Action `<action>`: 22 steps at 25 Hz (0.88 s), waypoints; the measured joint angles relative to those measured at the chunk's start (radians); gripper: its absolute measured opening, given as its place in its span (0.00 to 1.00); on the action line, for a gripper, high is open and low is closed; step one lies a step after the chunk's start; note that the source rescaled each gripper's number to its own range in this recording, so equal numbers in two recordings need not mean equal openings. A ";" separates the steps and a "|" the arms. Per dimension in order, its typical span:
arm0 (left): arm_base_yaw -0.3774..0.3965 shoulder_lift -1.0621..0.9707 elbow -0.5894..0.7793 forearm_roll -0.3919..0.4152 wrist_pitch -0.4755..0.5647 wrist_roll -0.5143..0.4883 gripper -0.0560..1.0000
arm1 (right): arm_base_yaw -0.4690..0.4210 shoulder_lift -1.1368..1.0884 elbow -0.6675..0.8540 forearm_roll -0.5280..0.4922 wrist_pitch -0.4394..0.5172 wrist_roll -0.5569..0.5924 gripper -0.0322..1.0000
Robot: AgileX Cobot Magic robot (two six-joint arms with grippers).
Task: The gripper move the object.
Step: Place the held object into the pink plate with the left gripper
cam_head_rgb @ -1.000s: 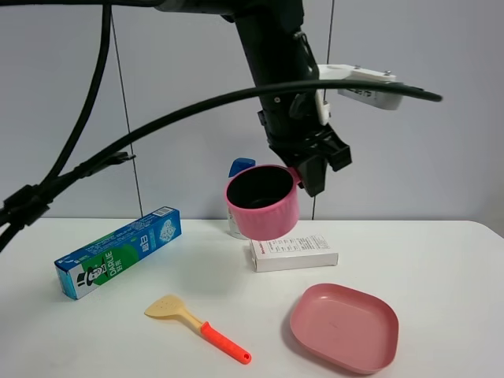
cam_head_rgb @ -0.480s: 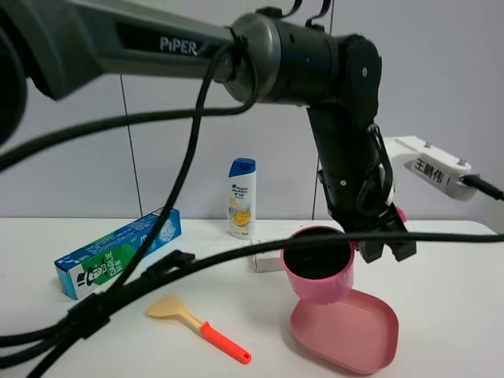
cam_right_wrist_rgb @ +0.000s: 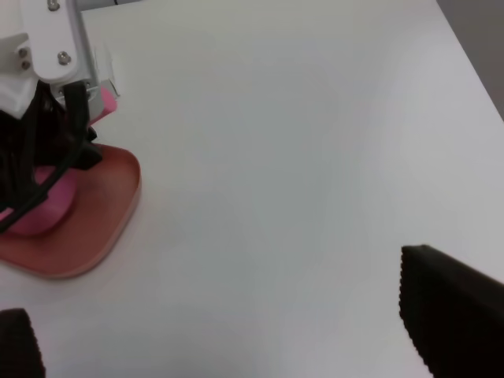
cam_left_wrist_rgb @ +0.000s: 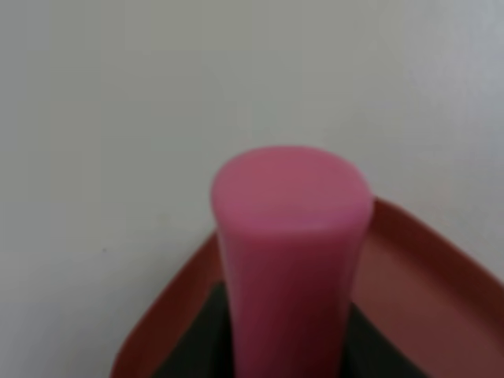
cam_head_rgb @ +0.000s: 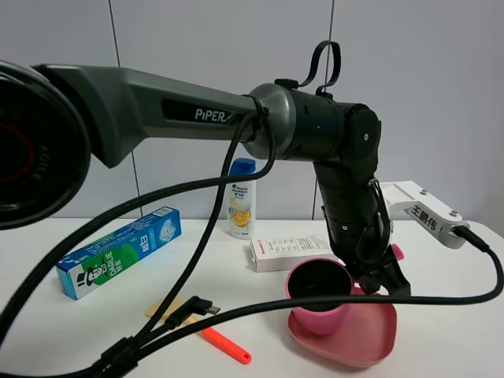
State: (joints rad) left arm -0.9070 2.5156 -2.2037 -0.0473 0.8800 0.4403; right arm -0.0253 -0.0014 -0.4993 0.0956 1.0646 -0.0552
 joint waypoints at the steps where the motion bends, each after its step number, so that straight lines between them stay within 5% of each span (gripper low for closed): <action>1: 0.000 0.002 0.000 -0.006 -0.006 0.005 0.06 | 0.000 0.000 0.000 0.000 0.000 0.000 1.00; 22: 0.000 0.003 0.000 -0.063 -0.026 0.026 0.05 | 0.000 0.000 0.000 0.000 0.000 0.000 1.00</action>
State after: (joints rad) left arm -0.9070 2.5188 -2.2037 -0.1100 0.8539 0.4662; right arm -0.0253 -0.0014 -0.4993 0.0956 1.0646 -0.0552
